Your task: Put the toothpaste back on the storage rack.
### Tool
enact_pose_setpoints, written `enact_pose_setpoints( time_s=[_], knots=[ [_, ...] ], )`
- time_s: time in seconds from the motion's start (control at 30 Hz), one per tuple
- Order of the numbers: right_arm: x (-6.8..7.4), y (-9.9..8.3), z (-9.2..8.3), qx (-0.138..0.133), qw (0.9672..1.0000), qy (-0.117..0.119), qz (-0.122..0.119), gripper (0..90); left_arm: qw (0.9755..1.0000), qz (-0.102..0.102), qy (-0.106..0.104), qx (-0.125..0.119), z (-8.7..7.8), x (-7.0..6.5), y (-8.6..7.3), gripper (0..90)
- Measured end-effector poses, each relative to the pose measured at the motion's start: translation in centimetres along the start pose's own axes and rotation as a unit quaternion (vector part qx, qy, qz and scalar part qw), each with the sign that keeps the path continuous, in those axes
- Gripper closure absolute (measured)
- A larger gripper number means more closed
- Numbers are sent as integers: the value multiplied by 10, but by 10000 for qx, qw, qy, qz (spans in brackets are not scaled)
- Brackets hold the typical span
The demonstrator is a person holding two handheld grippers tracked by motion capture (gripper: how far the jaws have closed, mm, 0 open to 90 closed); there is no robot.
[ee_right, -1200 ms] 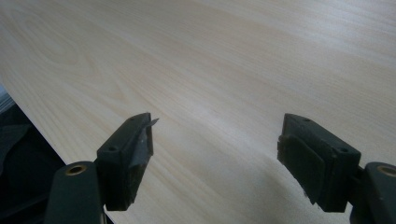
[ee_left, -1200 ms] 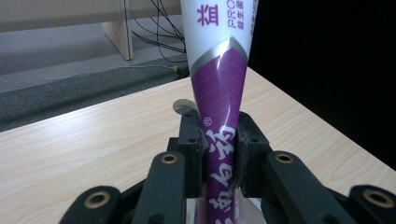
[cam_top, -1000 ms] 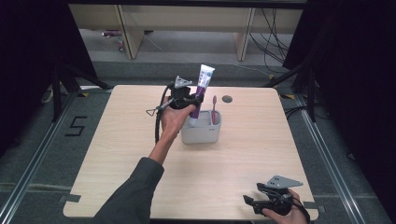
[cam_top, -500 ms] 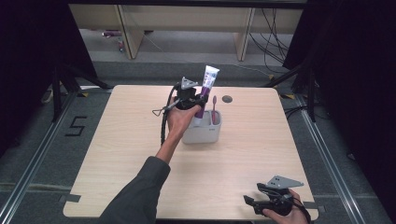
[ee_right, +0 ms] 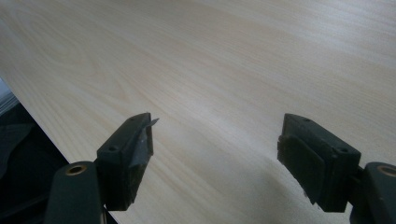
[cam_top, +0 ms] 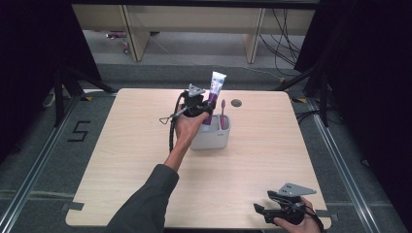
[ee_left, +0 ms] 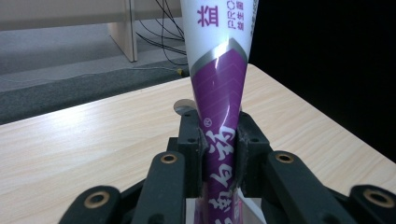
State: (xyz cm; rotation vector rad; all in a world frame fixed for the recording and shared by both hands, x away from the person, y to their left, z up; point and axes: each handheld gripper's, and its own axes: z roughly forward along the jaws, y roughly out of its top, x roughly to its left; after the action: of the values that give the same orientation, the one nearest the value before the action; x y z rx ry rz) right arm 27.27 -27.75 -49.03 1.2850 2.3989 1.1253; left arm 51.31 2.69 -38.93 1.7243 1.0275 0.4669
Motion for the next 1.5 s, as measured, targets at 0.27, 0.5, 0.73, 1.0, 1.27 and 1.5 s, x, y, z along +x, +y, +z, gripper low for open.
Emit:
enact_pose_setpoints(
  time_s=[0.27, 0.5, 0.73, 1.0, 1.27, 1.5],
  knots=[
    [-1, 0, 0, -12, 10000, 20, -34, 266, 9999, 3, 9, -112, 1, 4, -4, 752],
    [0, 0, 0, 21, 10000, 50, 2, 266, 9999, 1, 69, -156, 3, 7, -11, 751],
    [0, -1, 2, -86, 10000, 35, 1, 266, 9999, -4, 102, -100, 6, 10, -17, 751],
    [0, -1, 3, -156, 9997, 167, 25, 266, 9999, 90, 77, 34, 10, 7, -25, 749],
    [-1, 0, 0, 3, 10000, 39, -36, 266, 9997, 162, 126, 137, 11, 7, -29, 748],
    [0, 0, 1, 9, 10000, 37, -38, 266, 9994, 254, 129, 215, 11, 5, -31, 746]
  ],
)
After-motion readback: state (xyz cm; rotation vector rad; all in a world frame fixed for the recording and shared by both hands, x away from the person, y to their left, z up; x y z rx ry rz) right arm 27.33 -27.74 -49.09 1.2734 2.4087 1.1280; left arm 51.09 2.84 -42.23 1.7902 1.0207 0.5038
